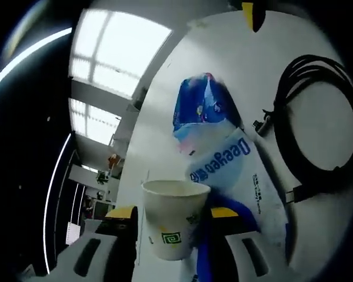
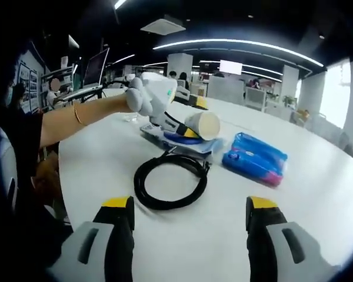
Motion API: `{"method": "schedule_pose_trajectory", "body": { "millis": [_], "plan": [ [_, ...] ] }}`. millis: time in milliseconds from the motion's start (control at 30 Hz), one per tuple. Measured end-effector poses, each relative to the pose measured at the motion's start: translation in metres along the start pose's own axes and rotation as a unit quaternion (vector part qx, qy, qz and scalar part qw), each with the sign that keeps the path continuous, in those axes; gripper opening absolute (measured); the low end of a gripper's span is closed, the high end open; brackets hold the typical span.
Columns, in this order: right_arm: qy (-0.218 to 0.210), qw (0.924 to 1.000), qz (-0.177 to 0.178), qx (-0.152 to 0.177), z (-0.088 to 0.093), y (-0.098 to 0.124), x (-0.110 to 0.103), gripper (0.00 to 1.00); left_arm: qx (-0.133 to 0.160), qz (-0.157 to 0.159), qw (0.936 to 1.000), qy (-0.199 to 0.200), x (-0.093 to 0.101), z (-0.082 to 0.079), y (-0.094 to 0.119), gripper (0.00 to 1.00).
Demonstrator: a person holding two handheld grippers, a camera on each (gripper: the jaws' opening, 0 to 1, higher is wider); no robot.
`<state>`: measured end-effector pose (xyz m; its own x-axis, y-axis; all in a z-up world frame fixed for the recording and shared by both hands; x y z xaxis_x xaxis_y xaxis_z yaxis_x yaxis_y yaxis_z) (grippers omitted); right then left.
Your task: Arrange the tabletop items into an orderly group along one side of the table until the central work area is clear of visible clutter.
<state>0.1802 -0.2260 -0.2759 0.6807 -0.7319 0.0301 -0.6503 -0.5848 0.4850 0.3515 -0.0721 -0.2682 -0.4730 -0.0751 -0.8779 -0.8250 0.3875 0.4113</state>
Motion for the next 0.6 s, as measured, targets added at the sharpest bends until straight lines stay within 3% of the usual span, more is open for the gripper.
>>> {"method": "schedule_pose_trajectory", "body": {
  "millis": [100,600],
  "plan": [
    [0.001,1.0000,0.000,-0.007,0.0027,0.0004,-0.0009,0.74,0.001,0.005,1.0000,-0.001,0.0031,-0.0002,-0.0007,0.38],
    [0.000,0.9999,0.004,-0.014,0.0076,0.0036,0.0018,0.73,0.005,-0.011,0.9996,0.025,0.0008,0.0034,-0.0055,0.36]
  ]
}}
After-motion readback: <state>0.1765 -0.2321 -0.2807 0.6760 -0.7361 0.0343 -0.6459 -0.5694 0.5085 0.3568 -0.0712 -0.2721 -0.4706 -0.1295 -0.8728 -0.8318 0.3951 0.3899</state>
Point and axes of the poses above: the point that each gripper's makers call its tool centre point, and the gripper's own axes: y roughly backward along the fingers, x roughly to its right, z roughly out of its underside, the point moved 3 cm from there along y, roughly backward along the fingers, and after that the axes turned 5 degrees about -y, right-handed, at the moved point
